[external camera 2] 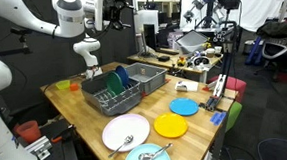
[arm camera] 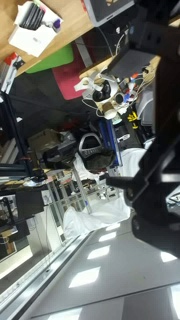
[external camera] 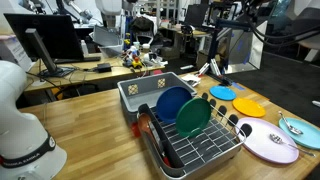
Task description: Remove the brown spoon from the dish rack and place it on the white plate
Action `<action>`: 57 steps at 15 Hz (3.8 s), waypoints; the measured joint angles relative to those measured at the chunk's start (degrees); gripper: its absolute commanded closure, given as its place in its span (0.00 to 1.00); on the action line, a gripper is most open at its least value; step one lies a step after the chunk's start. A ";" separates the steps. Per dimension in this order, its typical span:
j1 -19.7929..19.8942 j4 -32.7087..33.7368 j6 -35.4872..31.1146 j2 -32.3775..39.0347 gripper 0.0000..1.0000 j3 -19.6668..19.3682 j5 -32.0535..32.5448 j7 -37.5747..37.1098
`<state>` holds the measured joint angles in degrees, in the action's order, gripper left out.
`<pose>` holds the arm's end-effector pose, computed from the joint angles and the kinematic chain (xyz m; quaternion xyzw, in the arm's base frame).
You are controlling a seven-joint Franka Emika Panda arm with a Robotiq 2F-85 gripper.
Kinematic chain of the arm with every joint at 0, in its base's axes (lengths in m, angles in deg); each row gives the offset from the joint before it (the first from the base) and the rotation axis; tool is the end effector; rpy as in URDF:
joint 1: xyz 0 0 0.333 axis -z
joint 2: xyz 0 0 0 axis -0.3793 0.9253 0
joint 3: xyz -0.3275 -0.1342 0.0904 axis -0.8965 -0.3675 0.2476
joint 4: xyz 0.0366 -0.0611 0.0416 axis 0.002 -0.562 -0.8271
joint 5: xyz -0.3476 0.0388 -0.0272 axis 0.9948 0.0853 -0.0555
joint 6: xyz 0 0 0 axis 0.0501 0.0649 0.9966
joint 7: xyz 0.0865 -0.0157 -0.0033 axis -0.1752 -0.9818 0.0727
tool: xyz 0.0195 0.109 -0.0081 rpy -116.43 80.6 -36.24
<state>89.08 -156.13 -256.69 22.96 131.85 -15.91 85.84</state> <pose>0.4417 0.2472 0.5334 0.7133 0.3486 0.4149 0.4444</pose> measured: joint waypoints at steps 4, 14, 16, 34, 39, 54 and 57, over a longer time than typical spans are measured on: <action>0.18 0.46 -0.01 -0.01 0.00 0.14 0.00 -0.06; 0.15 0.52 -0.01 -0.03 0.00 0.10 0.01 -0.08; 0.10 0.67 -0.01 0.02 0.00 0.19 0.09 -0.08; -12.52 0.74 8.41 33.52 0.00 -4.29 10.75 12.41; -21.48 0.63 8.68 45.35 0.00 -6.07 10.68 19.76; -33.29 0.34 7.87 55.18 0.00 -8.50 11.99 23.43; -36.44 0.50 6.77 62.61 0.00 -8.32 12.10 27.20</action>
<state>52.63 -155.62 -249.92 85.58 123.52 -3.81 113.04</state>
